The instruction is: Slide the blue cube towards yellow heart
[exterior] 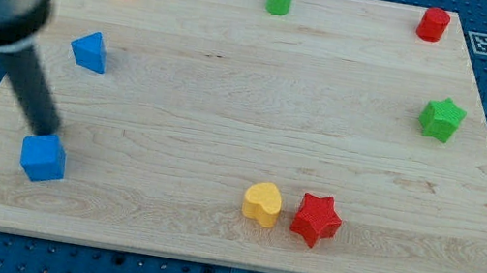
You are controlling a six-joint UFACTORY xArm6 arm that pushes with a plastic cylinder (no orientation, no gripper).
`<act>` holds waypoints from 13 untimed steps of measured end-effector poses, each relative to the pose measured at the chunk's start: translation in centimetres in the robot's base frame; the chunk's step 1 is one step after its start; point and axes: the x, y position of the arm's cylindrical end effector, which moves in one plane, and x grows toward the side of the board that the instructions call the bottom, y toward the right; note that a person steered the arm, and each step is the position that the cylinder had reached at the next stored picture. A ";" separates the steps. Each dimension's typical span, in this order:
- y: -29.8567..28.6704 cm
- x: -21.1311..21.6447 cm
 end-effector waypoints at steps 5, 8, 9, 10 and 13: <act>-4.9 4.7; 6.1 3.4; 5.9 3.4; 4.2 4.6; 6.9 5.1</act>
